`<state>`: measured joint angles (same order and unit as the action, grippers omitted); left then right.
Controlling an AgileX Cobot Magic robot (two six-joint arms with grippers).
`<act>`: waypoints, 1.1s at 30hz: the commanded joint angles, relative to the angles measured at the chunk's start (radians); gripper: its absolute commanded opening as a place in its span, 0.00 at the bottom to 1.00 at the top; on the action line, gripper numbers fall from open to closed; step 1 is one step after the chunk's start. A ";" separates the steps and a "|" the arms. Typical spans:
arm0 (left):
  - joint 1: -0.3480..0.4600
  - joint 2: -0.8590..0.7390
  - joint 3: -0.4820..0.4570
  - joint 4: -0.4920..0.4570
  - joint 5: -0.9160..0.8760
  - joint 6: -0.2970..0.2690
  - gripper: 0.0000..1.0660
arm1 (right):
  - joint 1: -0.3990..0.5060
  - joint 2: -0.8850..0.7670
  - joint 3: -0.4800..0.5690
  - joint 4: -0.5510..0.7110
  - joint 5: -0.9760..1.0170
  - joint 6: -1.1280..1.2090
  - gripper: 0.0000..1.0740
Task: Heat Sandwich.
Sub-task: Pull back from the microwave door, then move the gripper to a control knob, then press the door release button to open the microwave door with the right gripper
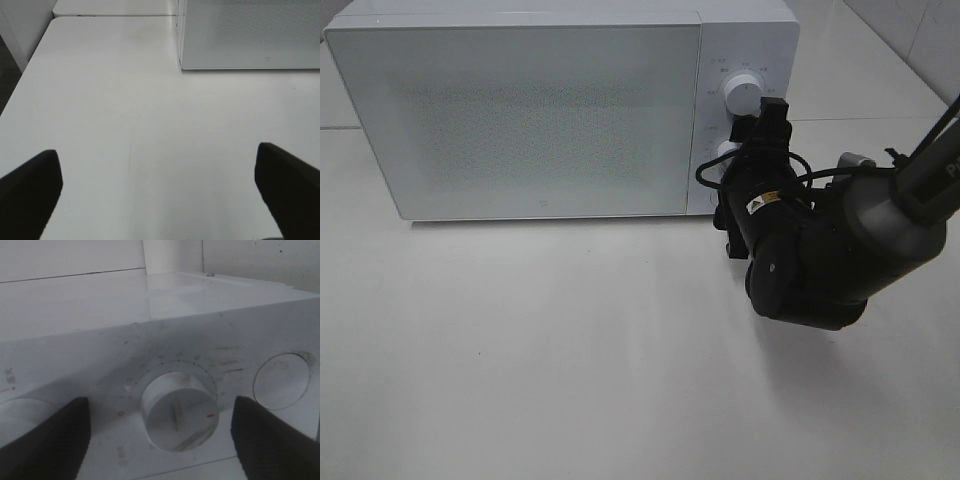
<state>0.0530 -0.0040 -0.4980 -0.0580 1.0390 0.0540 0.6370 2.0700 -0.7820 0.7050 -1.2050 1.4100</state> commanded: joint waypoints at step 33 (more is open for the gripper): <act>0.001 -0.027 0.004 0.003 -0.009 -0.006 0.95 | -0.002 -0.331 0.218 -0.248 0.500 -0.358 0.71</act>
<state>0.0530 -0.0040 -0.4980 -0.0580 1.0390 0.0540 0.6360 1.7590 -0.5650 0.4730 -0.7470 1.1070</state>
